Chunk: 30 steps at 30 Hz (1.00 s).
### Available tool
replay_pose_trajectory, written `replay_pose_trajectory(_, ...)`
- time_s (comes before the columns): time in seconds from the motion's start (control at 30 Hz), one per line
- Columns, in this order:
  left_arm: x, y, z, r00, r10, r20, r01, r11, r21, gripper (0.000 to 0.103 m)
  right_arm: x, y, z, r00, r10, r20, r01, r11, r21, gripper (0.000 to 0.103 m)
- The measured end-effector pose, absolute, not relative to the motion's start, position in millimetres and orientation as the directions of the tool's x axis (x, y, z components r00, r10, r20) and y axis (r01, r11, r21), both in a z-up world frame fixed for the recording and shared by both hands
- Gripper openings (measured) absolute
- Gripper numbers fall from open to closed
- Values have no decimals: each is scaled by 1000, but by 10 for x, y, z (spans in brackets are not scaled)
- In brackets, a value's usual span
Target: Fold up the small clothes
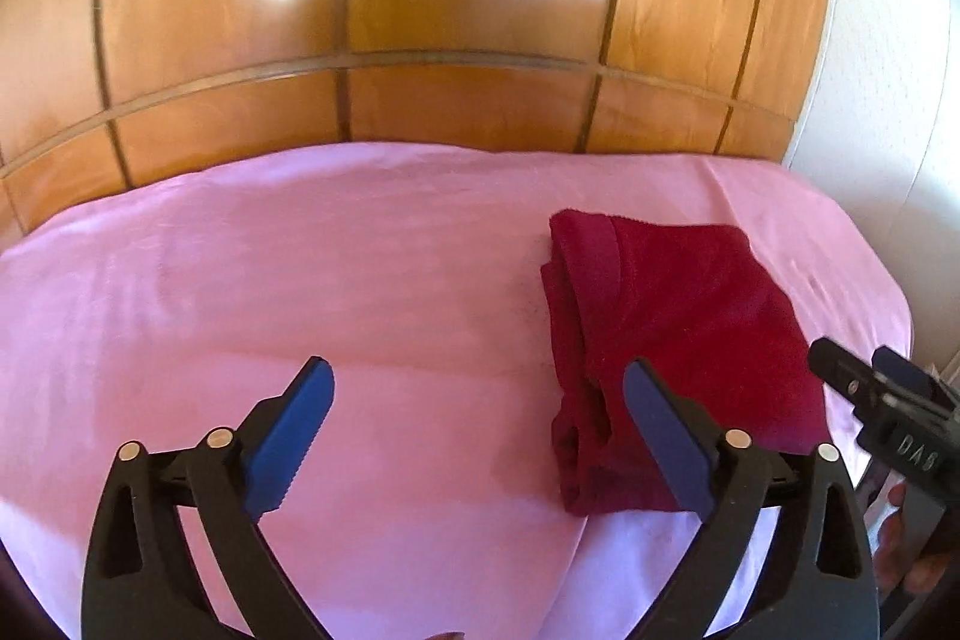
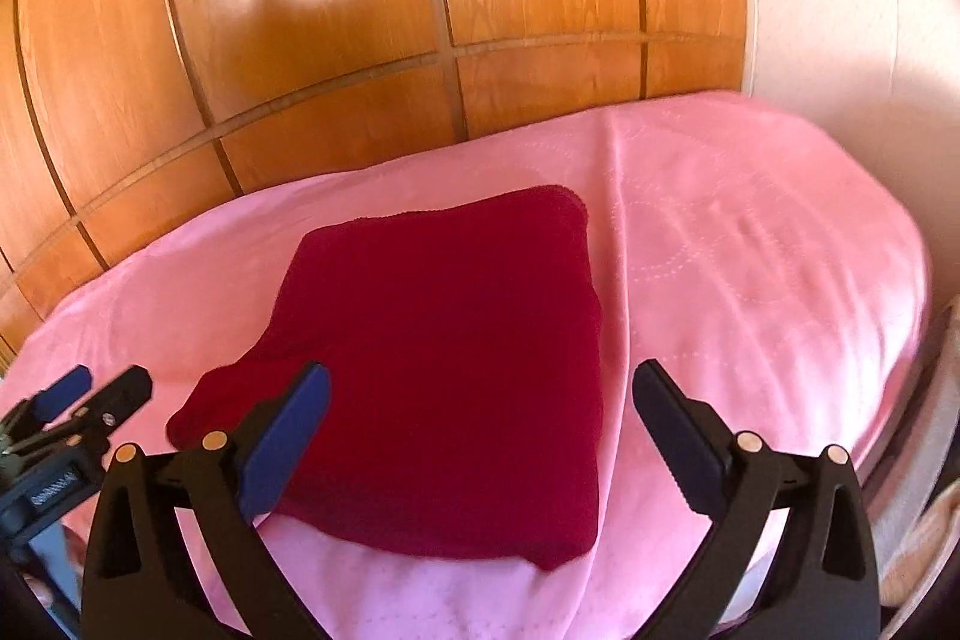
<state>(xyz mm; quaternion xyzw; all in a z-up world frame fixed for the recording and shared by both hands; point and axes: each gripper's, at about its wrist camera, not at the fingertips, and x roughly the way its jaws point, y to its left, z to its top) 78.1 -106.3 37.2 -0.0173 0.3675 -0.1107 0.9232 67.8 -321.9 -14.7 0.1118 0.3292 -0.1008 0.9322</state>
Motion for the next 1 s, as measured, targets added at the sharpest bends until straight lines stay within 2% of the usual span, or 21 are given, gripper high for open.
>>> replay_pose_trajectory(0.33,416,-1053,499,747,-165,-644,163,985,-62,99,425,-3000,-147,757,-204,-621,303,951,57,101)
replay_pose_trajectory(0.53,322,-1090,543,759,-185,-624,180,981,-71,99,332,-3047,-129,755,-243,-609,343,938,50,101)
replay_pose_trajectory(1.0,322,-1171,522,761,-149,-631,164,986,-36,99,321,-3048,-149,760,-227,-609,329,943,59,101)
